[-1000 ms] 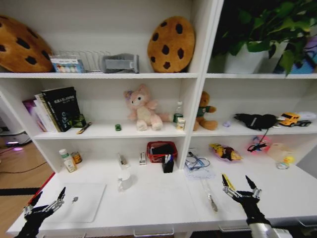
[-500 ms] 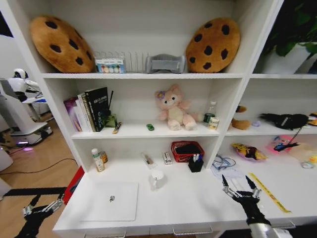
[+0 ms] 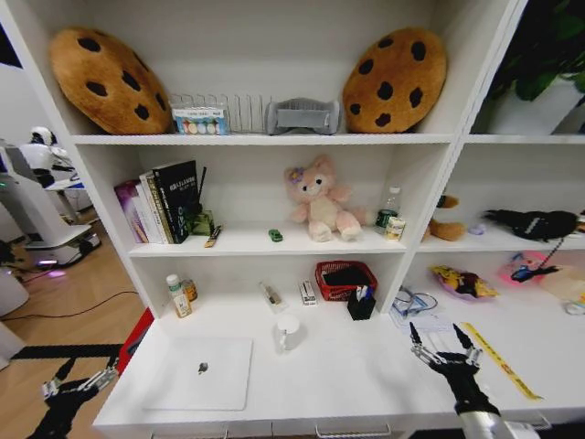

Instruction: Organize the objects on the table.

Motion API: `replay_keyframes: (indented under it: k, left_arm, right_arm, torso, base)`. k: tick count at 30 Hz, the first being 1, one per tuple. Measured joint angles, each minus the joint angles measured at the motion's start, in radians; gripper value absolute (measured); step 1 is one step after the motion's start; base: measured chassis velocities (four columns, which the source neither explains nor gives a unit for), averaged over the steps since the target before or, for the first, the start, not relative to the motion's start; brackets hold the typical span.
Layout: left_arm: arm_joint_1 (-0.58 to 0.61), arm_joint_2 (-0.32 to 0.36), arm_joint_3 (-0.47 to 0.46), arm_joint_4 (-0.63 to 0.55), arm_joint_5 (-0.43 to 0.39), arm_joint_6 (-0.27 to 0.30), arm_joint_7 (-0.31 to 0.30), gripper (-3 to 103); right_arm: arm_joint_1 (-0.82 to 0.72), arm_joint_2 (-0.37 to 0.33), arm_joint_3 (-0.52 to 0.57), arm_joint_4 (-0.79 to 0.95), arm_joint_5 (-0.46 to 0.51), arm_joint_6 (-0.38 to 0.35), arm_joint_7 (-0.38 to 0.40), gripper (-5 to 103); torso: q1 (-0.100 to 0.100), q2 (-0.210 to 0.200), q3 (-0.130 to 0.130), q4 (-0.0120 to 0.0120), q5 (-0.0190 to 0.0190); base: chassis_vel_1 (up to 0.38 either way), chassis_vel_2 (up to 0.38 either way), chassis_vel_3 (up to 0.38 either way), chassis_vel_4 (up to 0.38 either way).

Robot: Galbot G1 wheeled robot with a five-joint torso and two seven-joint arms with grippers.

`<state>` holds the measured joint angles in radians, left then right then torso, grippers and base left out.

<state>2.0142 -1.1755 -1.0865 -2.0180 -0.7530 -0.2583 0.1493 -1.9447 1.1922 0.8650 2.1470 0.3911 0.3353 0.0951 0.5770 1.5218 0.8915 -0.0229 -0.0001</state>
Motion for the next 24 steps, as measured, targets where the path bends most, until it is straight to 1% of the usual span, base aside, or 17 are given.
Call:
replay_keyframes:
  k: [5,10,12,15,16,17,19,20,21,22,23,24]
  left_arm:
    - [0.000,0.000,0.000,0.000,0.000,0.000,0.000,100]
    - [0.000,0.000,0.000,0.000,0.000,0.000,0.000,100]
    - [0.000,0.000,0.000,0.000,0.000,0.000,0.000,100]
    - [0.000,0.000,0.000,0.000,0.000,0.000,0.000,100]
    - [0.000,0.000,0.000,0.000,0.000,0.000,-0.001,100]
    - [0.000,0.000,0.000,0.000,0.000,0.000,-0.001,100]
    - [0.000,0.000,0.000,0.000,0.000,0.000,0.000,100]
    - [0.000,0.000,0.000,0.000,0.000,0.000,0.000,100]
    - [0.000,0.000,0.000,0.000,0.000,0.000,0.000,100]
    - [0.000,0.000,0.000,0.000,0.000,0.000,-0.001,100]
    - [0.000,0.000,0.000,0.000,0.000,0.000,0.000,100]
    - [0.000,0.000,0.000,0.000,0.000,0.000,0.000,100]
  right_arm:
    - [0.000,0.000,0.000,0.000,0.000,0.000,0.000,100]
    - [0.000,0.000,0.000,0.000,0.000,0.000,0.000,100]
    - [0.000,0.000,0.000,0.000,0.000,0.000,0.000,100]
    - [0.000,0.000,0.000,0.000,0.000,0.000,0.000,100]
    - [0.000,0.000,0.000,0.000,0.000,0.000,0.000,100]
    - [0.000,0.000,0.000,0.000,0.000,0.000,0.000,100]
    - [0.000,0.000,0.000,0.000,0.000,0.000,0.000,100]
    - [0.000,0.000,0.000,0.000,0.000,0.000,0.000,100]
    - [0.000,0.000,0.000,0.000,0.000,0.000,0.000,100]
    - [0.000,0.000,0.000,0.000,0.000,0.000,0.000,100]
    - [0.000,0.000,0.000,0.000,0.000,0.000,0.000,100]
    - [0.000,0.000,0.000,0.000,0.000,0.000,0.000,100]
  torso:
    - [0.000,0.000,0.000,0.0000,0.0001]
    - [-0.001,0.000,0.000,-0.0001,0.0003]
    - [0.000,0.000,0.000,-0.0002,0.0000]
    - [-0.001,0.000,0.000,0.0001,0.0006]
    - [0.000,0.000,0.000,0.0002,-0.0006]
    - [0.000,0.000,0.000,0.0002,-0.0006]
    - [0.000,0.000,0.000,0.0000,0.0007]
    - [0.000,0.000,0.000,0.0000,0.0007]
    - [0.000,0.000,0.000,0.0000,0.0002]
    - [0.000,0.000,0.000,0.0001,-0.0013]
    - [-0.001,0.000,0.000,-0.0002,0.0005]
    - [-0.001,0.000,0.000,-0.0002,0.0005]
  base:
    - [0.111,-0.119,-0.116,0.117]
    - [0.175,-0.197,-0.194,0.201]
    - [0.223,-0.228,-0.279,0.260]
    - [0.259,-0.264,-0.262,0.280]
    - [0.265,-0.267,-0.293,0.292]
    - [0.265,-0.267,-0.293,0.292]
    - [0.321,-0.307,-0.349,0.308]
    - [0.320,-0.315,-0.349,0.328]
    - [0.320,-0.355,-0.319,0.328]
    - [0.315,-0.355,-0.324,0.352]
    - [0.383,-0.345,-0.391,0.351]
    - [0.383,-0.345,-0.391,0.351]
